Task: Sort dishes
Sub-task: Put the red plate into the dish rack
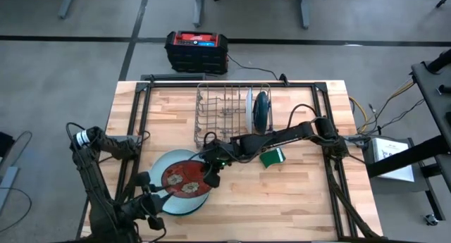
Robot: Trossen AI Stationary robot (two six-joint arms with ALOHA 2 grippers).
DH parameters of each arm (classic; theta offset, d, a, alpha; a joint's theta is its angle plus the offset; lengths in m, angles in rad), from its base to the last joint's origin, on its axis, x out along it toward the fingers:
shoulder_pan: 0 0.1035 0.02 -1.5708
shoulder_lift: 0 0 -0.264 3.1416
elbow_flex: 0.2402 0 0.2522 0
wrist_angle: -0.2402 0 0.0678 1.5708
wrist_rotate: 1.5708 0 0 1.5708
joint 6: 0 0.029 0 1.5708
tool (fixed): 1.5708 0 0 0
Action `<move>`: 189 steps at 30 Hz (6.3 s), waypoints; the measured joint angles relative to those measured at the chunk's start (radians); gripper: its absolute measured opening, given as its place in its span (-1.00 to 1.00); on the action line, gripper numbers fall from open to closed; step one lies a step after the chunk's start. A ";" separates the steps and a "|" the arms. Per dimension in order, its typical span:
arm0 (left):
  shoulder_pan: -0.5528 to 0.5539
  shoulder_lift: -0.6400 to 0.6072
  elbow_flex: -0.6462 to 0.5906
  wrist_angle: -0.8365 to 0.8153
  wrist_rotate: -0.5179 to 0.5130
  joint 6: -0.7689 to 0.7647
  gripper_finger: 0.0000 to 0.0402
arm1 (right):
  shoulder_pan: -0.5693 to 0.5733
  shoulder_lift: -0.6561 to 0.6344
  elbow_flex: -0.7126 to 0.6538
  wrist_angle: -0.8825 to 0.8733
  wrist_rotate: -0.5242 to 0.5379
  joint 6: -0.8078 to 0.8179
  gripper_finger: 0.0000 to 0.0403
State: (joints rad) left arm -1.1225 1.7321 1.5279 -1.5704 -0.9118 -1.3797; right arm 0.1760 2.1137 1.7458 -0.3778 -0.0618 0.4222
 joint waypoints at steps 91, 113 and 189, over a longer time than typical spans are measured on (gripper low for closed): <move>-0.004 -0.017 0.007 -0.001 -0.146 0.069 -0.42 | -0.377 -0.440 0.002 -0.589 0.368 -2.442 -0.94; -0.004 -0.017 0.007 -0.001 -0.164 0.061 -0.42 | -0.377 -0.298 0.000 -0.589 0.376 -2.440 -0.94; -0.005 -0.017 0.007 -0.001 -0.178 0.072 -0.42 | -0.351 -0.239 0.004 -0.478 0.367 -2.212 -0.95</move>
State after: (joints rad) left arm -1.1271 1.7149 1.5346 -1.5711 -1.0901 -1.3073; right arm -0.1745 1.8748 1.7497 -0.8562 0.3051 -1.7893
